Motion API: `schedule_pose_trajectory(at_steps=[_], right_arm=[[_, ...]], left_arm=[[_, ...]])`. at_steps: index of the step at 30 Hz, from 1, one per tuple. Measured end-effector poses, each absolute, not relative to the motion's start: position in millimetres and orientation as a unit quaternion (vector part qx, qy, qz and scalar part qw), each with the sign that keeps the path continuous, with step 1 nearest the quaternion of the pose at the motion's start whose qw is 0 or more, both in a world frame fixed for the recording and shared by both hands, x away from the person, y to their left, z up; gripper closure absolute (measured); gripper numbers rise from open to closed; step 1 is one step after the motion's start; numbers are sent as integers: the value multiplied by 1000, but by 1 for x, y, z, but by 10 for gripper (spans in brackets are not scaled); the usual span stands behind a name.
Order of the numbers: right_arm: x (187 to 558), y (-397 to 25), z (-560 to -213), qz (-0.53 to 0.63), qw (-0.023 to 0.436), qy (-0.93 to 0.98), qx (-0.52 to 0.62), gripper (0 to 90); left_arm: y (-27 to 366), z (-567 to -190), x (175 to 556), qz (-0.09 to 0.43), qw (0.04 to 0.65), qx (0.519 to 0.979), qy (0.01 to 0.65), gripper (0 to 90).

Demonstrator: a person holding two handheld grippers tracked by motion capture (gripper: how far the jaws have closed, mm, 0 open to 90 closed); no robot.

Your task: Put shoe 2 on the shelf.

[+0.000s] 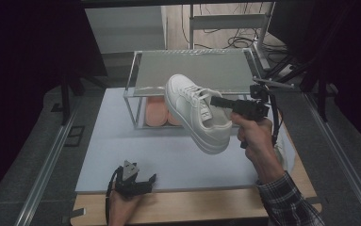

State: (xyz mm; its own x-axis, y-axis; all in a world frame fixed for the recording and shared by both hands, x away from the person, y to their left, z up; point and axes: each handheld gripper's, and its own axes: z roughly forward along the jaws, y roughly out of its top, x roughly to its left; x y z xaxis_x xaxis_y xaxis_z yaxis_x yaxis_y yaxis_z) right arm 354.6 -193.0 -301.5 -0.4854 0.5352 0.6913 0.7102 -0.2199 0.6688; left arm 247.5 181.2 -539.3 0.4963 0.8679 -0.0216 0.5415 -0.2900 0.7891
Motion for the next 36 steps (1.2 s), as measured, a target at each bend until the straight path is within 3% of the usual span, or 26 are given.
schedule_pose_trajectory(at_steps=[36], right_arm=[[455, -142, -300, -575, -27, -547, -608, 812]], left_arm=[[181, -539, 247, 212, 385, 774, 456, 106]])
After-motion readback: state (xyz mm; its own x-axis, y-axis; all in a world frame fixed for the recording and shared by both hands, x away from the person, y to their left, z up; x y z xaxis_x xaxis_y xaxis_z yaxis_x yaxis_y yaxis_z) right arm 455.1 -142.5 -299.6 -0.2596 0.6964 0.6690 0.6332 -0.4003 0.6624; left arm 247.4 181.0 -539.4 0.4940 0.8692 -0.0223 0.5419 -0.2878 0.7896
